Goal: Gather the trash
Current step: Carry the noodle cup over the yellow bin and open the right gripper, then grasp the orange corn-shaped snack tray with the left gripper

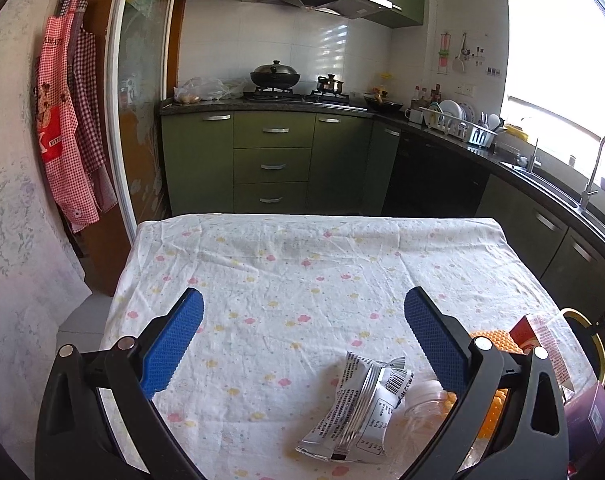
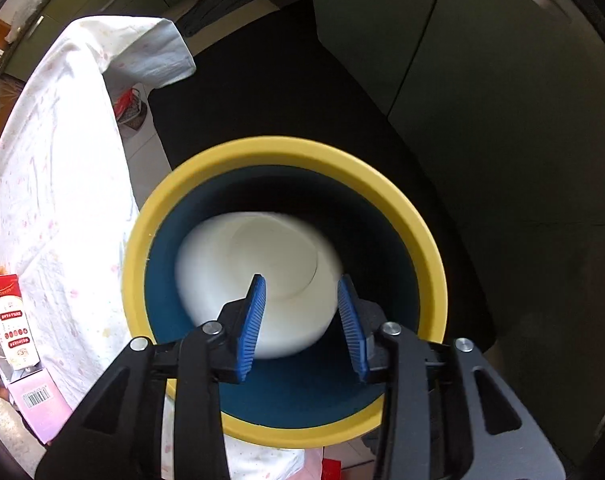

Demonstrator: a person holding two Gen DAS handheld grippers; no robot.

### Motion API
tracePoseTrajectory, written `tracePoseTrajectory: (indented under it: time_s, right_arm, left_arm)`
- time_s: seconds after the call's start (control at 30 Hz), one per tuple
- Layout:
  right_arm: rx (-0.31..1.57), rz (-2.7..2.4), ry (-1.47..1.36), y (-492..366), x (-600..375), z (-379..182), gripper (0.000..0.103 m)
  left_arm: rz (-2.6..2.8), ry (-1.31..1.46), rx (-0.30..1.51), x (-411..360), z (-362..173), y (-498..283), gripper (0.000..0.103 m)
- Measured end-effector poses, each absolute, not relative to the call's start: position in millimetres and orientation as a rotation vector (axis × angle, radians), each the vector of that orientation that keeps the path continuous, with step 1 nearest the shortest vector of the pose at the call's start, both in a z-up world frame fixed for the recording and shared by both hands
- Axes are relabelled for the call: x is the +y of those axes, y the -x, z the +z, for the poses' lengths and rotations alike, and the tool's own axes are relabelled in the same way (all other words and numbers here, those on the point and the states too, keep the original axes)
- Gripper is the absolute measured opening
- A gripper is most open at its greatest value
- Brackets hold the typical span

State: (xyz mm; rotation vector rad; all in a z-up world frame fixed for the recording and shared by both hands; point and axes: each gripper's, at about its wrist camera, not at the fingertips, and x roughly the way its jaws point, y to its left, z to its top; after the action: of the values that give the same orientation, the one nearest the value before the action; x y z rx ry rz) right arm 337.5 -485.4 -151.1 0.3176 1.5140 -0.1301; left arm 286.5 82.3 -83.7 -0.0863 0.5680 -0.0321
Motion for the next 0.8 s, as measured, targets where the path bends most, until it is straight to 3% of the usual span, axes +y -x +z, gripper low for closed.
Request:
tracePoseTrajectory:
  time_s: [0.3,0.67,0.8]
  right_arm:
    - [1.376,0.063,-0.330,-297,-443,-124,0.045]
    - [1.279,0.201,-0.367,-234,-423,-116,0.049]
    - [1.270,0.225,-0.375,-210,-421,-109,0.049]
  left_arm:
    - [-0.188,-0.001,0.547,52,-63,-270,0.099]
    - [-0.478,-0.385,0.662,-22,-51,-228,0.098]
    - [-0.477,-0.390,0.718,-26,-56,-231,0.076]
